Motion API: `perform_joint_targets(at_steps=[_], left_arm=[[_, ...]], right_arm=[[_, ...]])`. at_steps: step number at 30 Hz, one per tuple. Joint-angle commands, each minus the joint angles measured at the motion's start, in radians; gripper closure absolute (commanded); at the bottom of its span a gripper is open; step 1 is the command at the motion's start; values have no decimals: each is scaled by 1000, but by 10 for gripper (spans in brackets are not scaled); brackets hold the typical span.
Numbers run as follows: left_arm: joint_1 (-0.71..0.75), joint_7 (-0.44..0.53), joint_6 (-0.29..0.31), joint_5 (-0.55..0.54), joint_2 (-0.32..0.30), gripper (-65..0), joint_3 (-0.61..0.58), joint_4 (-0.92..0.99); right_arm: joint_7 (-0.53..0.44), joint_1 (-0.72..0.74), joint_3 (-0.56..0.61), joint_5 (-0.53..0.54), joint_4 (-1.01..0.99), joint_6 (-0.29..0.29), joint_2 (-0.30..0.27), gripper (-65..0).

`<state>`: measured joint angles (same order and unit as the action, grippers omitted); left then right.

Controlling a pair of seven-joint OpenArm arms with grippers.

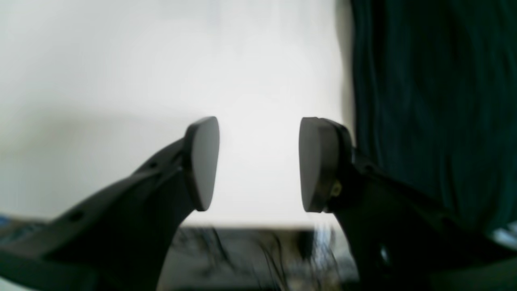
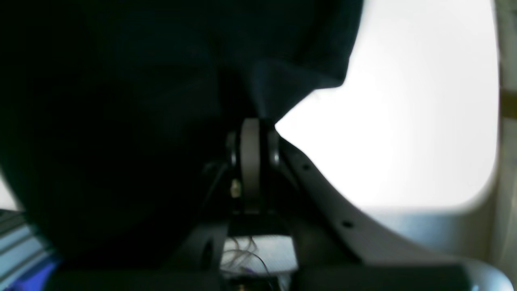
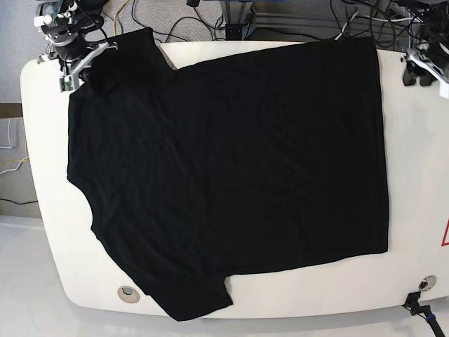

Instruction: Fold the T-shirt properly

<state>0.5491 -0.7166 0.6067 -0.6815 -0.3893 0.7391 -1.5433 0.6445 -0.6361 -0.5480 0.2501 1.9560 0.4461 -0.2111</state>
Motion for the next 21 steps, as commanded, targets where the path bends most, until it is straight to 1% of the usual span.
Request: perform_joint_targets(at_steps=[1,5,12,13,15,18,21], left_arm=[[7,4,6,-11,-21,-292,7,-12],[7,4,6,-8,-23,-294,9,-19],[56,4,6,-10,-23,-299,10,-167],[73,4,8,-13,-23,-310,10,-187],[108,4,17,-14,-15,-367,9,-242],[151,4,91,-13,33,-435,9,-294],[177,-41,91,-10,62,-443,10,-294]], right_arm=[[-33,-11,-8,13,27,23,-12,-16],[-33,-6,-8,-1,27,23,-9,-16],[-33,-6,-36,5,27,24,-7,-16],[-33,-6,-36,5,29,24,-7,-16],[-33,-6,-36,5,29,24,-7,-16],[-33,-6,-36,5,29,24,-7,-18],[-33,-6,-34,5,29,24,-7,-18]])
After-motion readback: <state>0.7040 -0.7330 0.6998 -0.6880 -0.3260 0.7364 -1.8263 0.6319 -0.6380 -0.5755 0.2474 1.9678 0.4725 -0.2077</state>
